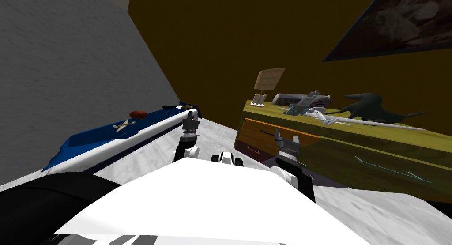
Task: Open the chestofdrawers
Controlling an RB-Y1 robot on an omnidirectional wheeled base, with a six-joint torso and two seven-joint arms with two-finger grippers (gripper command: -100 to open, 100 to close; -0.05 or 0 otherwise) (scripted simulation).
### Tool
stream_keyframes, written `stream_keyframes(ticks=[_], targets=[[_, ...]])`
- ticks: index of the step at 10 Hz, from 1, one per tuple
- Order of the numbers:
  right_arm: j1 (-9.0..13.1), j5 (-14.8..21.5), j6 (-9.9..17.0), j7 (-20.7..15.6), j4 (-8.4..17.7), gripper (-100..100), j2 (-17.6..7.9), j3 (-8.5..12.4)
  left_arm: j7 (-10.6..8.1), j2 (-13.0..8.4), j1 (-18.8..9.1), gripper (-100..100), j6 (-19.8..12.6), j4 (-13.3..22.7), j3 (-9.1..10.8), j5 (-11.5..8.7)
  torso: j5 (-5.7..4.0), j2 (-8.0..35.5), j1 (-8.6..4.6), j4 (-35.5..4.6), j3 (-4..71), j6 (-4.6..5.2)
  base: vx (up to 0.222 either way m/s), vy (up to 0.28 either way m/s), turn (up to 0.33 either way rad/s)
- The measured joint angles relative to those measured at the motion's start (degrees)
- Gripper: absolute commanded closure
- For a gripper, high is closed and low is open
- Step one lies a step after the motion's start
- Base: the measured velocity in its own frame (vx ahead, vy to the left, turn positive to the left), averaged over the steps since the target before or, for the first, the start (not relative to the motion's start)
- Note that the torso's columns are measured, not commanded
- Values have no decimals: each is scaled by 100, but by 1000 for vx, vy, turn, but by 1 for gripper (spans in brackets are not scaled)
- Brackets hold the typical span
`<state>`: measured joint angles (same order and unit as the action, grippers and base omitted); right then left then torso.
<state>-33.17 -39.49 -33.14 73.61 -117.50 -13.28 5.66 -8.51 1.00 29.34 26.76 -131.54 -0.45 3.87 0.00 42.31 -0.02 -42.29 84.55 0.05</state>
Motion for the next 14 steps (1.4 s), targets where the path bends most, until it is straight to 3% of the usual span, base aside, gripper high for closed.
stream_keyframes(ticks=[14], targets=[[217,-1194,-57,2062,655,-100,264,74,0,0,0,0,0,0,0,0,-1,-1,3,1,1,-7,-27,-5,145]])
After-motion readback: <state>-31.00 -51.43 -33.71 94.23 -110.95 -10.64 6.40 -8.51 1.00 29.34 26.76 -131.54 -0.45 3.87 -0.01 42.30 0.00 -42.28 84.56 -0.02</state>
